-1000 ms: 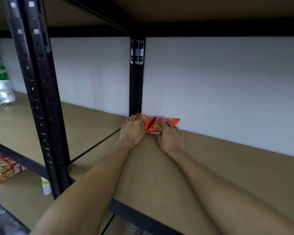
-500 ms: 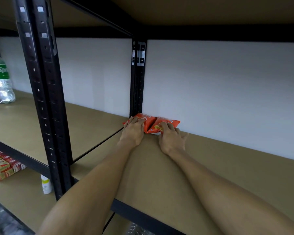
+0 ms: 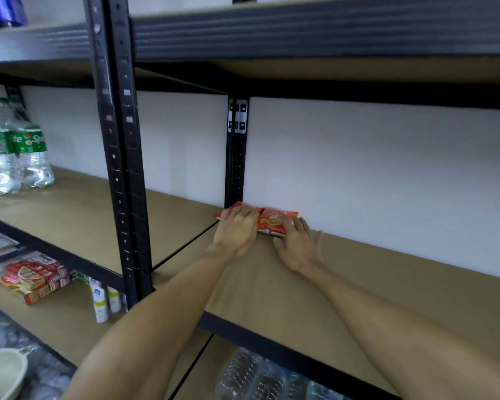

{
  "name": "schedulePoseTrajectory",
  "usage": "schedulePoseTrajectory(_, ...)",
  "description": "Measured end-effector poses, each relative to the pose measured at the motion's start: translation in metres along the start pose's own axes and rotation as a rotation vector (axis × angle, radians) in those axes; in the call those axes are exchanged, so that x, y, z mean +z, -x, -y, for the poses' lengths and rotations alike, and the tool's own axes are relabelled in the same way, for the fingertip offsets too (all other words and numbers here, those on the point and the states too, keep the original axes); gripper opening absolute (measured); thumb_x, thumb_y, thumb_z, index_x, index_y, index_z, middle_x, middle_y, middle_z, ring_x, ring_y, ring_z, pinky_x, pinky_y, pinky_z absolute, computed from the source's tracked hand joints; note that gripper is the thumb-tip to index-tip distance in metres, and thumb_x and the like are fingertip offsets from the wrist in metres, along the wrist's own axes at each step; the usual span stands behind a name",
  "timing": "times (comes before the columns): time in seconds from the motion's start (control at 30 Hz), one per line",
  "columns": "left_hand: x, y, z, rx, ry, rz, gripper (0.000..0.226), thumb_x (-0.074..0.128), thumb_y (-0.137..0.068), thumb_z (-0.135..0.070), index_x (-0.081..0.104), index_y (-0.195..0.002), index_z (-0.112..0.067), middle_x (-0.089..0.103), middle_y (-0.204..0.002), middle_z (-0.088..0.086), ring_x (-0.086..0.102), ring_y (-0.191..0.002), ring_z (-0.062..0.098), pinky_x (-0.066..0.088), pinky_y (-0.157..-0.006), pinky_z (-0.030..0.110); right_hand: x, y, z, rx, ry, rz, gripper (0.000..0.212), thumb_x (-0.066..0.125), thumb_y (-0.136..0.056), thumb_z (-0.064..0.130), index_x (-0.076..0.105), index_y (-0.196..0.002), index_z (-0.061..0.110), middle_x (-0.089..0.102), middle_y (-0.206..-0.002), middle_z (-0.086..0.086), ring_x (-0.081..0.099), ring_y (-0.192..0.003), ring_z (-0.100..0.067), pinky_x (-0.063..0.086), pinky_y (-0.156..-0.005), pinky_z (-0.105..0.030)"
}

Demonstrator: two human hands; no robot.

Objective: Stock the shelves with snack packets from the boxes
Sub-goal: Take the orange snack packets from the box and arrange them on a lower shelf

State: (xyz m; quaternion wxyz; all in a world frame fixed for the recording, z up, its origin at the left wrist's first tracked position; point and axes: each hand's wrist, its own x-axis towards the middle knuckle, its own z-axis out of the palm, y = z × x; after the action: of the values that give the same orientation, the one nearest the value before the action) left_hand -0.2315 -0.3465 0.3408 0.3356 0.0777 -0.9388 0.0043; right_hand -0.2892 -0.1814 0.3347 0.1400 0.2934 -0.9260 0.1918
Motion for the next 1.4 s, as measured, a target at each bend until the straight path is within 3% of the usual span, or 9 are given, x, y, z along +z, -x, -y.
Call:
schedulePoseTrajectory(0.13,-0.047,0.025,-0.037,0.075,-0.058,0.054,0.037,0.038,-0.102,-0.027,0.055,-0.132,-0.017,0.062,-0.13,0.005,0.052,-0.124,0.029,0.034,-0.103,0.043,-0.044,0.05,-0.008,0.035,-0.066,0.006,0.056,0.048,-0.1,0.033,0.029,-0.152,0.027,0.03,-0.158,-0.007,0.025,-0.148,-0.025,0.022,-0.118,-0.054)
schedulePoseTrajectory(0.27,-0.094,0.05,-0.085,0.122,0.003,0.111,0.034,0.034,-0.103,-0.03,0.061,-0.118,-0.015,0.064,-0.126,0.007,0.056,-0.119,0.027,0.035,-0.104,0.043,-0.103,0.108,-0.021,0.076,-0.129,-0.04,0.035,0.045,-0.098,0.029,0.053,-0.131,0.022,0.061,-0.125,-0.009,0.058,-0.116,-0.032,0.05,-0.09,-0.04)
schedulePoseTrajectory(0.37,-0.13,0.067,-0.128,0.133,0.093,0.125,0.036,0.032,-0.104,-0.034,0.063,-0.108,-0.016,0.069,-0.108,0.01,0.061,-0.105,0.03,0.043,-0.092,0.041,-0.151,0.154,-0.037,0.117,-0.081,-0.065,0.026,0.043,-0.098,0.034,0.065,-0.106,0.024,0.07,-0.104,-0.01,0.062,-0.105,-0.032,0.049,-0.076,-0.034)
schedulePoseTrajectory(0.5,-0.171,0.096,-0.197,0.223,0.141,0.146,0.038,0.032,-0.104,-0.035,0.065,-0.101,-0.016,0.071,-0.097,0.01,0.066,-0.092,0.029,0.047,-0.082,0.038,-0.21,0.217,-0.061,0.169,-0.055,-0.109,0.029,0.04,-0.101,0.037,0.062,-0.086,0.024,0.067,-0.089,-0.009,0.059,-0.098,-0.031,0.048,-0.07,-0.035)
schedulePoseTrajectory(0.87,-0.218,0.167,-0.37,0.369,0.283,0.247,0.039,0.033,-0.104,-0.038,0.065,-0.103,-0.016,0.071,-0.1,0.016,0.066,-0.095,0.036,0.049,-0.079,0.038,-0.288,0.379,-0.146,0.38,-0.078,-0.205,0.038,0.04,-0.098,0.049,0.065,-0.083,0.025,0.067,-0.078,-0.007,0.061,-0.083,-0.031,0.049,-0.073,-0.036)
schedulePoseTrajectory(0.93,-0.217,0.182,-0.399,0.399,0.327,0.304,0.039,0.033,-0.105,-0.038,0.064,-0.096,-0.016,0.07,-0.094,0.013,0.067,-0.09,0.035,0.048,-0.074,0.037,-0.285,0.412,-0.166,0.418,-0.092,-0.211,0.041,0.042,-0.099,0.045,0.056,-0.068,0.022,0.06,-0.065,0.0,0.056,-0.074,-0.027,0.043,-0.068,-0.034)
schedulePoseTrajectory(1.17,-0.179,0.231,-0.499,0.542,0.418,0.506,0.039,0.033,-0.105,-0.038,0.06,-0.086,-0.017,0.064,-0.083,0.008,0.064,-0.083,0.031,0.044,-0.065,0.035,-0.268,0.519,-0.234,0.61,-0.129,-0.185,0.043,0.045,-0.101,0.042,0.051,-0.063,0.023,0.061,-0.066,-0.001,0.061,-0.07,-0.024,0.049,-0.062,-0.037)
schedulePoseTrajectory(1.3,-0.144,0.268,-0.557,0.62,0.487,0.642,0.038,0.036,-0.105,-0.037,0.062,-0.09,-0.013,0.066,-0.091,0.011,0.063,-0.088,0.031,0.044,-0.069,0.036,-0.26,0.585,-0.271,0.742,-0.153,-0.212,0.045,0.045,-0.097,0.047,0.047,-0.058,0.024,0.062,-0.07,-0.004,0.062,-0.075,-0.03,0.046,-0.067,-0.036)
schedulePoseTrajectory(1.4,-0.122,0.295,-0.6,0.682,0.515,0.749,0.037,0.037,-0.105,-0.038,0.052,-0.077,-0.019,0.064,-0.086,0.011,0.063,-0.091,0.033,0.048,-0.071,0.039,-0.256,0.632,-0.297,0.834,-0.161,-0.219,0.047,0.044,-0.096,0.051,0.052,-0.064,0.018,0.062,-0.067,-0.005,0.061,-0.071,-0.028,0.049,-0.067,-0.039)
